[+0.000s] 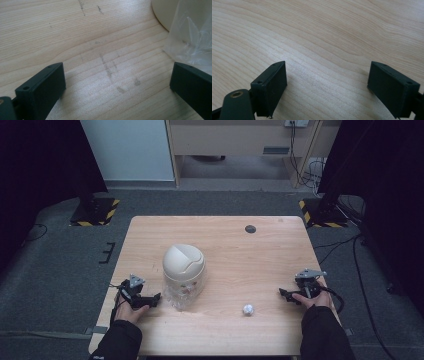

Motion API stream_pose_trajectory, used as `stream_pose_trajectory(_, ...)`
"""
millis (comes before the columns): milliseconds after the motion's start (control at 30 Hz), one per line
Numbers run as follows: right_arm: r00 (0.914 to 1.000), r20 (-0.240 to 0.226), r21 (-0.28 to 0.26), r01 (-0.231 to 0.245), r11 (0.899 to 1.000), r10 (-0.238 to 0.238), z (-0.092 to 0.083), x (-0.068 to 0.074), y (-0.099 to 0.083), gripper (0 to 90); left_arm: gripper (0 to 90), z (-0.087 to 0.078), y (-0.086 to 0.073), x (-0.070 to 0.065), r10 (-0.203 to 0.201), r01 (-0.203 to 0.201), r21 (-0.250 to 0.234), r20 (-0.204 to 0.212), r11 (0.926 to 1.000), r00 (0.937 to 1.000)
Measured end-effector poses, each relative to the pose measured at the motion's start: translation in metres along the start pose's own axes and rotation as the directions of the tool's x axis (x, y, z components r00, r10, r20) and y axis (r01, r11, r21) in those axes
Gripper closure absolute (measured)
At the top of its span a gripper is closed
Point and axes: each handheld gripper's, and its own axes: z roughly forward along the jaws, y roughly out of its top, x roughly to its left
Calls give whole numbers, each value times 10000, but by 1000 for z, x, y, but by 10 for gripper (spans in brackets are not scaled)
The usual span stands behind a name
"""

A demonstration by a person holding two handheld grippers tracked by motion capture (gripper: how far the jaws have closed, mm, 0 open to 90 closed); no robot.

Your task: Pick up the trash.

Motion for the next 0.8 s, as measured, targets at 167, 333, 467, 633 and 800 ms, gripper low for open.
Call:
stream_pose_trajectory(167, 10000, -8, -326, -56, 9995, 56, -5, -1, 3, 160, 0, 0, 0, 0, 1, -1, 1, 1, 10000, 10000)
stream_pose_trajectory(333, 9999, -141, -640, -15, 9979, 6, -10, -1, 6, 160, 0, 0, 0, 0, 2, -2, 1, -1, 10000, 10000)
stream_pose_trajectory(467, 9998, -180, -917, 57, 9958, -74, -14, -1, 10, 161, 0, 0, 0, 0, 2, -2, 0, 0, 10000, 10000)
stream_pose_trajectory(633, 9995, -238, -1254, 156, 9920, -187, -18, 0, 14, 165, 0, 0, 0, 0, 1, -1, -1, -1, 10000, 10000)
stream_pose_trajectory(800, 9992, -293, -1525, 226, 9880, -274, -23, 1, 20, 170, 0, 0, 0, 0, -7, 7, -5, -1, 10000, 10000)
